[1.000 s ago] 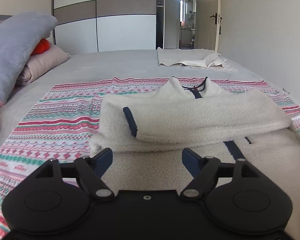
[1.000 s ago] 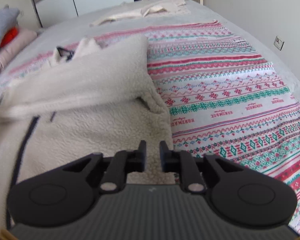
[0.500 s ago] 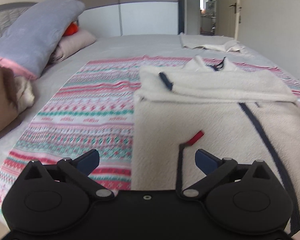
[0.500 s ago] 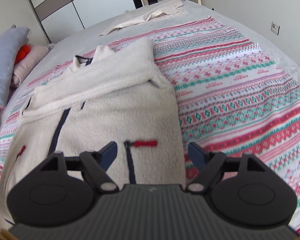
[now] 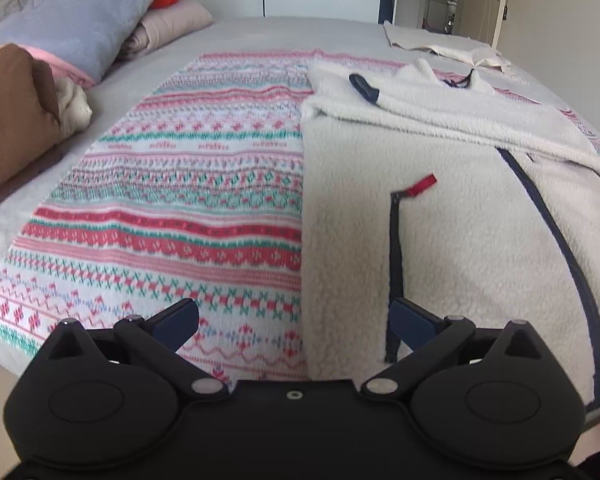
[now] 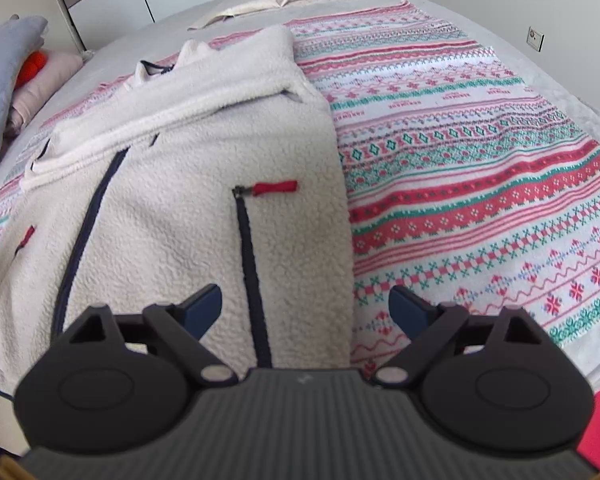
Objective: Fold large clothes
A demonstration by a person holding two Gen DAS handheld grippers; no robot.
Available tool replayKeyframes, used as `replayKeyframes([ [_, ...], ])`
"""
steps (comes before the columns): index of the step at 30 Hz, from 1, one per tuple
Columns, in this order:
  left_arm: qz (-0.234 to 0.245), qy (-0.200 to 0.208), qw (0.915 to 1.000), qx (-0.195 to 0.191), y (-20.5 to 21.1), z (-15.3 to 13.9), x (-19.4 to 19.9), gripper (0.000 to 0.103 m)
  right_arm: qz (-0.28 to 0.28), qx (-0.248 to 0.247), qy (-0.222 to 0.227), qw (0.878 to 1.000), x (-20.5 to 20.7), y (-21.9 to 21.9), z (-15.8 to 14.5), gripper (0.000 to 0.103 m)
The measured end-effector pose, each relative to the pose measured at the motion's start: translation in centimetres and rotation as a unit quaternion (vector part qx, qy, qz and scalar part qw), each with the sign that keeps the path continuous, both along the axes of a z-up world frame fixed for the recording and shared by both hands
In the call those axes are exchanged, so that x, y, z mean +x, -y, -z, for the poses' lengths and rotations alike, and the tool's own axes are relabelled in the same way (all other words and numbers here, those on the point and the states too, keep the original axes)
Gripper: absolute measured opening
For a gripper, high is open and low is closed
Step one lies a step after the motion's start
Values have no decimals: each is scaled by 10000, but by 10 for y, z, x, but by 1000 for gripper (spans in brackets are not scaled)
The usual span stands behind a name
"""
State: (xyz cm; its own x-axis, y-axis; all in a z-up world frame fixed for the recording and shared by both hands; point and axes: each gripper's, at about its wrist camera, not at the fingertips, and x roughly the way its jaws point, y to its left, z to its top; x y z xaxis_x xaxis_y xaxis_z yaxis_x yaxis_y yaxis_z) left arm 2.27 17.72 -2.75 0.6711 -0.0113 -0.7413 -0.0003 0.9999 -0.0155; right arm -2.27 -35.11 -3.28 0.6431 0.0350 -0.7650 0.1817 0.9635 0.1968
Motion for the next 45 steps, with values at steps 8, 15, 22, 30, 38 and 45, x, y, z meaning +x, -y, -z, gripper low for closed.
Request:
replayKeyframes([
  [8,428,-1073,9761,-1839,-27,12,-5,103,43,504,-231,9985,-16,16,6,92],
  [15,517,-1675,9518,-2515,-25,30,-5,101,277,1509,-475,9870,-28,43,22,93],
  [22,664,-1720,9511,-2477,-13,34,-7,91,401,2043,-792,9749,-33,57,40,92],
  [30,876,-1807,9543,-2212,8,37,-5,78,14,2137,-1018,9716,-29,41,42,66],
  [38,915,-1720,9593,-2043,18,34,-7,51,-220,2257,-1036,9684,-30,33,43,33],
  [45,1222,-1337,9661,-1839,22,22,-18,28,-293,2277,-640,9712,-37,32,28,16],
])
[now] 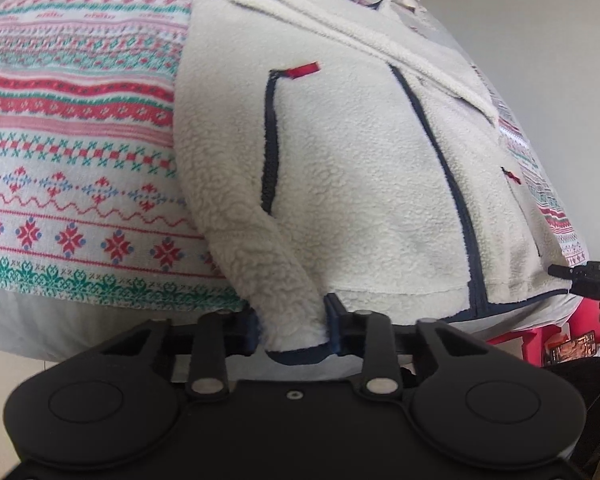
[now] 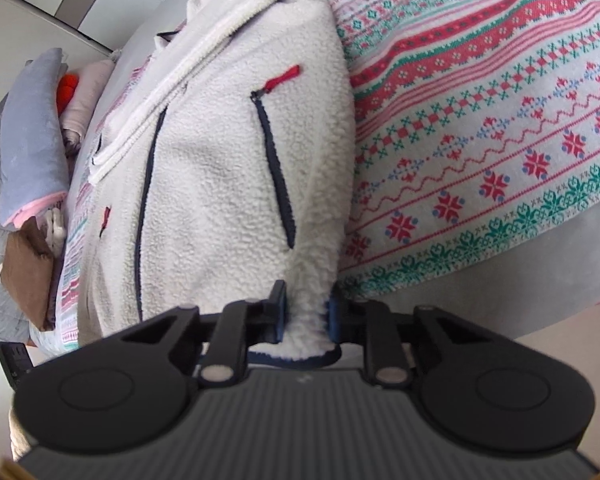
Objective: Fold large clothes
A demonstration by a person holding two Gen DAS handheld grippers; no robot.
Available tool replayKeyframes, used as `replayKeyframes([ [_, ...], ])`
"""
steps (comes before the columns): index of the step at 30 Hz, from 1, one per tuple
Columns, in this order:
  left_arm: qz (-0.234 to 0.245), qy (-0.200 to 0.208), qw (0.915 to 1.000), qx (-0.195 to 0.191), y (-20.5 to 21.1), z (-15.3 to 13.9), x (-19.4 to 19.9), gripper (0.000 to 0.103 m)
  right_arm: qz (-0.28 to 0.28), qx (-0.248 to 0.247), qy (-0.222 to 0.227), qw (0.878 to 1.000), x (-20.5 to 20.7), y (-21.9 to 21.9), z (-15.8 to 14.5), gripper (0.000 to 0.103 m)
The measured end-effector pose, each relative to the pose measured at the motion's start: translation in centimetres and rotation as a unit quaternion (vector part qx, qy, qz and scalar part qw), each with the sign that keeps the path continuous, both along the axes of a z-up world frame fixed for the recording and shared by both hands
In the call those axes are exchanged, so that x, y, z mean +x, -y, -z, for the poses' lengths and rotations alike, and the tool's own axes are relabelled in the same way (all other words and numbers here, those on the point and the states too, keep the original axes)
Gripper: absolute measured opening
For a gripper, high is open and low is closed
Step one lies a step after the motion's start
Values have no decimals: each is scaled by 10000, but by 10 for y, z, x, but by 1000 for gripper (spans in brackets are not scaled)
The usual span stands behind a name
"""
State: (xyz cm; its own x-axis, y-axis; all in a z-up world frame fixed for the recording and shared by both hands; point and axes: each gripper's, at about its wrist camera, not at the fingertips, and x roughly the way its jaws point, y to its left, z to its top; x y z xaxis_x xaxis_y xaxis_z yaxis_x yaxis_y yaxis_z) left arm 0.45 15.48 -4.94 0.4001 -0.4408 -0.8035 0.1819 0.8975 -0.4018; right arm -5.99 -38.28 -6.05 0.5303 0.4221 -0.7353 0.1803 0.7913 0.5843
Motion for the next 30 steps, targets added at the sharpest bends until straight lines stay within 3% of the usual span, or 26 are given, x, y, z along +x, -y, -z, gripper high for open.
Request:
replayKeyframes([
  [3,-12,266,9996,-116,2,-15,-5,25,24,98,380,9992,-6,-2,-14,15],
  [7,-184,504,9970,-558,-5,-36,-4,22,18,80,776,9969,-8,-10,-37,14],
  [15,-497,786,9896,-1098,-2,-84,22,22,-71,106,1509,9885,13,-24,-88,13],
  [23,-805,1114,9784,-1547,-8,-131,83,22,288,464,2059,9771,49,1,-120,13],
  [30,-1226,1120,9690,-1828,-22,-143,157,22,732,686,2316,9676,124,28,-137,13],
])
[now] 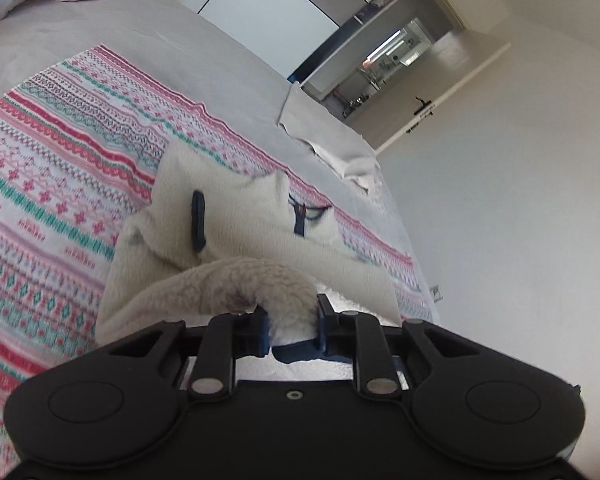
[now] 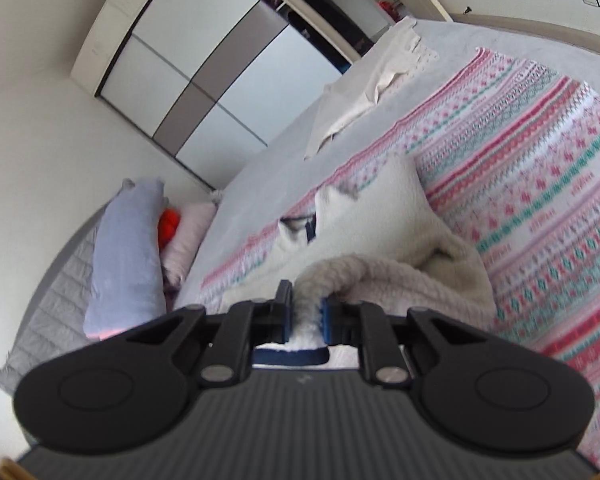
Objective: Fold large clothes
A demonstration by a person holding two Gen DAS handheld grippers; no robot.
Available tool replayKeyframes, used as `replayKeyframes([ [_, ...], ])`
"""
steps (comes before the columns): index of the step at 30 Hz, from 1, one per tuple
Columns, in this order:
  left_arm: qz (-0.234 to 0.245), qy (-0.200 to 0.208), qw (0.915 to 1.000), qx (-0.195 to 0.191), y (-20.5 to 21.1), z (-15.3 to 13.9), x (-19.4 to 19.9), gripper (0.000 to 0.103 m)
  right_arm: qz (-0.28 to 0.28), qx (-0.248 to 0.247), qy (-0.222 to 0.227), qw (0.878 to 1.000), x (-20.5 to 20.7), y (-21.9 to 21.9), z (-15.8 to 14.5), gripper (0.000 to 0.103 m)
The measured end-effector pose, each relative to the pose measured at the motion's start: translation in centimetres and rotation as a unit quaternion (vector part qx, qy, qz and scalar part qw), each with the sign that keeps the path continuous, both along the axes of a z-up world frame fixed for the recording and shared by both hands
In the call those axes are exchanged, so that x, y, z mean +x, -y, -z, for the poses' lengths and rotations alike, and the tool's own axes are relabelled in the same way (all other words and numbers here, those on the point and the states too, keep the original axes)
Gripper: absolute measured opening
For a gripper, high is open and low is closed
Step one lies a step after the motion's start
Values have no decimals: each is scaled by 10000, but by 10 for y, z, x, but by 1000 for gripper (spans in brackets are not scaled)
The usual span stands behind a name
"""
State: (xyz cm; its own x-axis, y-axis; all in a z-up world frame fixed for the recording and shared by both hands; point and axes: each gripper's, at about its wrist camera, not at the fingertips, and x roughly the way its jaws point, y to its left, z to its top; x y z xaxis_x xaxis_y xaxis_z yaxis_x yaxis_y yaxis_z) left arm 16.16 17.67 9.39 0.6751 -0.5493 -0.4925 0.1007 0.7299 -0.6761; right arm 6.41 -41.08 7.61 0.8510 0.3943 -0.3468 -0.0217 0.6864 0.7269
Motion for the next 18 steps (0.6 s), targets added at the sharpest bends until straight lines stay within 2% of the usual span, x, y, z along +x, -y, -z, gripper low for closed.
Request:
replayKeyframes([
  [3,-75,31,10000,11,2,-2,32,22,93,47,41,9999,44,3,1,13],
  [10,-335,119,9986,402,20,13,125,23,430,54,46,9991,152,0,21,13],
  [14,-455,157,9968,638,26,41,178,26,586,-15,-57,9983,206,3,47,13],
  [18,-426,-144,9964,716,31,83,228,30,685,-57,-346,9970,250,6,84,15],
])
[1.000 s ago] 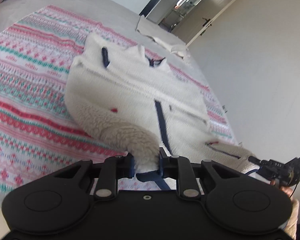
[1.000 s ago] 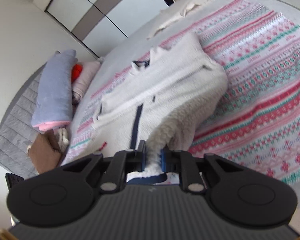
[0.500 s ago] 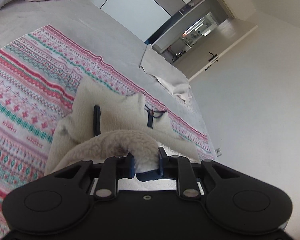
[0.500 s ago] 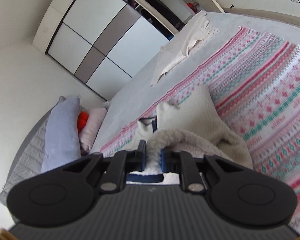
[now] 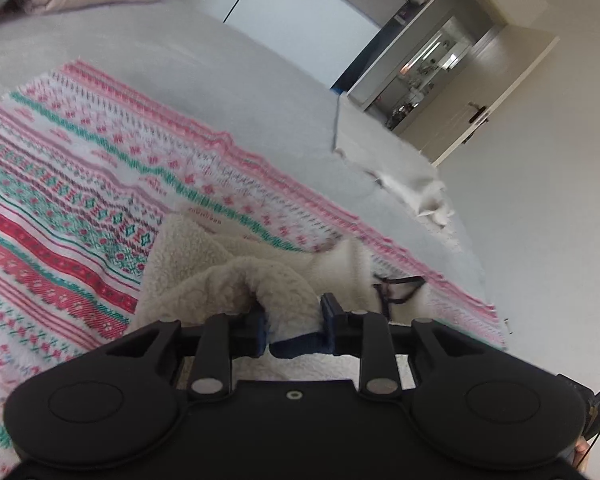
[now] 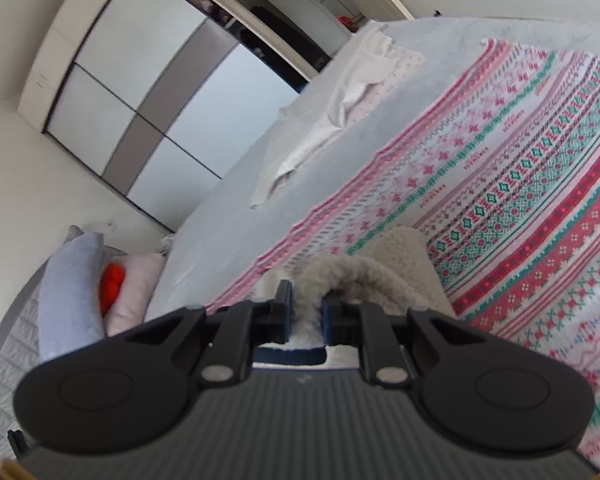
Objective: Fold large clothes
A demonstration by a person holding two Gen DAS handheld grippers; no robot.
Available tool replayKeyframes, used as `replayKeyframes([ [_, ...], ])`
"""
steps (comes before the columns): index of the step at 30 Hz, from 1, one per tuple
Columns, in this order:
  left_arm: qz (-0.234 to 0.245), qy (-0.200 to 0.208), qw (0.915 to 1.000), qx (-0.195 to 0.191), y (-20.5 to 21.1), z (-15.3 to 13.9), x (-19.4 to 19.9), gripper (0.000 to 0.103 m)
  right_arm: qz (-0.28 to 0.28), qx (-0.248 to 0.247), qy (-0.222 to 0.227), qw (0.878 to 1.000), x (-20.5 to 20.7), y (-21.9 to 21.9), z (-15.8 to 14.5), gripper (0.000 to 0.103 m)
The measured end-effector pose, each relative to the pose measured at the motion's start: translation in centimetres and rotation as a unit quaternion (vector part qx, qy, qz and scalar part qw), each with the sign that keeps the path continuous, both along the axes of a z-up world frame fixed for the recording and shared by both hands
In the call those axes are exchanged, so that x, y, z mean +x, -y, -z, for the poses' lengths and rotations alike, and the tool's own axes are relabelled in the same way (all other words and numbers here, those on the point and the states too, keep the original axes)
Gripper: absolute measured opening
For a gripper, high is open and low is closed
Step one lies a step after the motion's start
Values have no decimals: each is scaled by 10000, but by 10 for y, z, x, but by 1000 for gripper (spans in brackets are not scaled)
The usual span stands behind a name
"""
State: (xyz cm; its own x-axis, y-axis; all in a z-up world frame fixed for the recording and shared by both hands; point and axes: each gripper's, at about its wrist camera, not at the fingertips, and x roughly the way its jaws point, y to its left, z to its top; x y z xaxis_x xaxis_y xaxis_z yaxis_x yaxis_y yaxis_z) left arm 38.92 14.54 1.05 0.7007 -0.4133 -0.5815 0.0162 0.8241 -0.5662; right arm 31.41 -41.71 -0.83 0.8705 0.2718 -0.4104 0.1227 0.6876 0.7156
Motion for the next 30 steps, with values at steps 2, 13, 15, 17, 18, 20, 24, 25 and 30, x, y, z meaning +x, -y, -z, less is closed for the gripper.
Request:
replayKeyframes([
  [2,29,-163,9999,-44,2,18,17,33,24,34,-143,9999,15,3,19,16],
  [13,188,-250,9844,-1733,-37,24,30,80,-809,344,-42,9961,34,28,34,22],
  [15,78,15,9881,-1536,-43,10,24,86,-913,403,110,9950,28,29,26,27],
  [17,-16,155,9941,-1076,-45,1,19,87,-991,524,339,9931,22,29,18,43],
  [18,-32,191,9969,-767,-43,-3,17,87,-988,578,512,9921,19,30,14,65],
  [20,68,413,9991,4,-35,-8,13,87,-886,485,857,9912,12,29,5,80],
  [24,564,952,9808,1605,-1,-5,8,87,-805,-882,735,9901,17,9,-11,80],
  [25,684,998,9745,1889,7,-1,9,87,-829,-1354,644,9852,20,0,-12,80],
  [30,779,1020,9632,2361,36,14,24,62,-781,-3542,27,9319,48,-44,0,76],
])
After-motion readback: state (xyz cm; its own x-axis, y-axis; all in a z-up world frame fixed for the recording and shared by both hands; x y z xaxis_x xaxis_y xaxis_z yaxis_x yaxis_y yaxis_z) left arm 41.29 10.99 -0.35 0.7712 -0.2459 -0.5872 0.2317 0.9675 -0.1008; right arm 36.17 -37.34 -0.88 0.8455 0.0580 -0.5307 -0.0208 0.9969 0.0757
